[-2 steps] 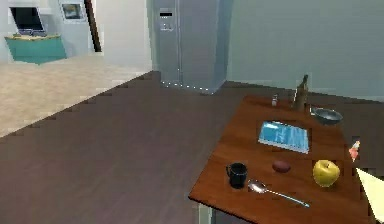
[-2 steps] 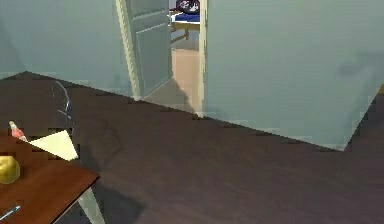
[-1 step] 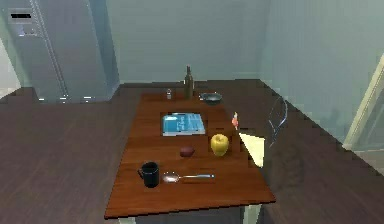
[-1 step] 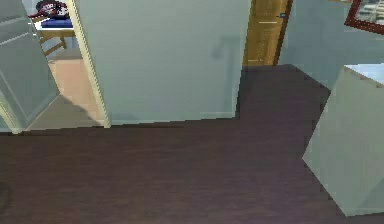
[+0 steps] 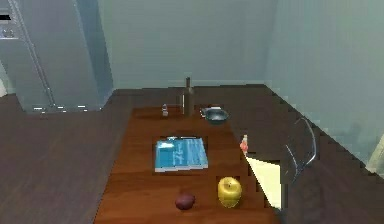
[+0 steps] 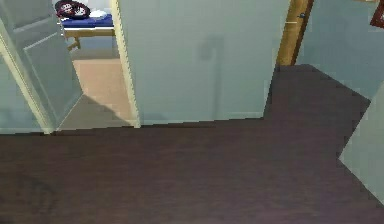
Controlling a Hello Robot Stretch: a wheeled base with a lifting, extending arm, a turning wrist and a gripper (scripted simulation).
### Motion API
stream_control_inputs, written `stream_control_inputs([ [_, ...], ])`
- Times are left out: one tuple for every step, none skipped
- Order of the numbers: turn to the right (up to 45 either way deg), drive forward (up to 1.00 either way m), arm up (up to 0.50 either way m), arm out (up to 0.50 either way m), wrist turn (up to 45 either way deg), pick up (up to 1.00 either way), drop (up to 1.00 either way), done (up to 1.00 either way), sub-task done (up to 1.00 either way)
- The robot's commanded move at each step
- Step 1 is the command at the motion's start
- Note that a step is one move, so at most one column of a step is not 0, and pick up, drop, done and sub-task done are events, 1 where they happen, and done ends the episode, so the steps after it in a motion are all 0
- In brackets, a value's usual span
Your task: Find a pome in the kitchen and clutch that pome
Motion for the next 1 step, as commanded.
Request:
stream_control_inputs([
  [-45.0,0.00,0.00,0.00,0.0,0.00,0.00,0.00,0.00],
])
